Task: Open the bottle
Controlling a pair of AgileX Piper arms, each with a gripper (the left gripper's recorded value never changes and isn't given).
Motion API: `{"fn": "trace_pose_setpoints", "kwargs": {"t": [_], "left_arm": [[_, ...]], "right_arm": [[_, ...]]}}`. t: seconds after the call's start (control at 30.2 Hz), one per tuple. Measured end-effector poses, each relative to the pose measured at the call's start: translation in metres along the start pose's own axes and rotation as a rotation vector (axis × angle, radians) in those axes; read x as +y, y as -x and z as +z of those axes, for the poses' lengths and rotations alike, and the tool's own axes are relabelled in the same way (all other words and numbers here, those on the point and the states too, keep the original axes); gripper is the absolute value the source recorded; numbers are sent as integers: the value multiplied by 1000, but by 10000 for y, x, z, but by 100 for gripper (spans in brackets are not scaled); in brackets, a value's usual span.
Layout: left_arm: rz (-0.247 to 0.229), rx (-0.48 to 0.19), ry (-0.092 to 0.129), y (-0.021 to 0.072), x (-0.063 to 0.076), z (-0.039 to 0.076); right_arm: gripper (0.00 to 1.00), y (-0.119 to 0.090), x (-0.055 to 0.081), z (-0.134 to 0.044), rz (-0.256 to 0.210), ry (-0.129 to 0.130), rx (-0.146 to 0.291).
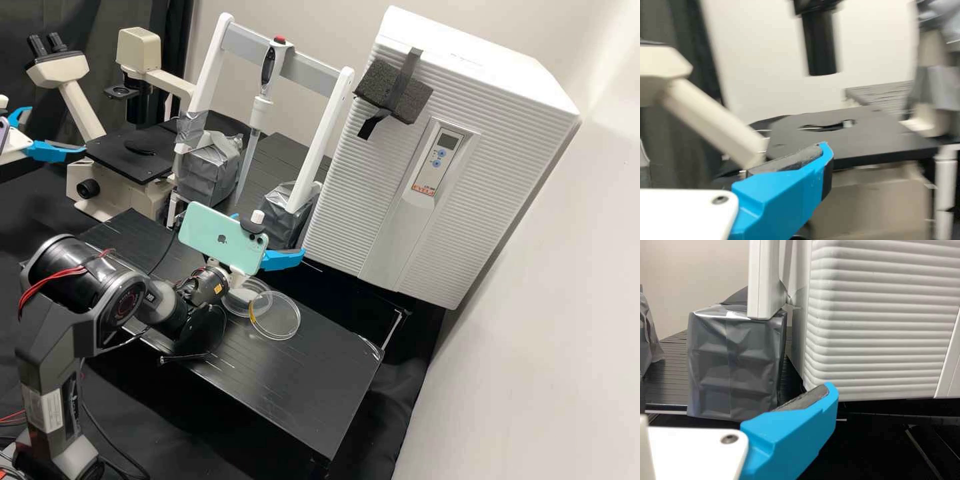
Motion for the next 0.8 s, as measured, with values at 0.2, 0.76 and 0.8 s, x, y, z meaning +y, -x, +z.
{"fn": "trace_pose_setpoints", "kwargs": {"t": [0.2,0.76,0.8], "left_arm": [[-1,-239,27,168,-15,317],[-49,-504,30,279,-159,774],[-55,-508,31,278,-174,786]], "right_arm": [[100,0,0,0,0,0,0],[100,0,0,0,0,0,0],[100,0,0,0,0,0,0]]}}
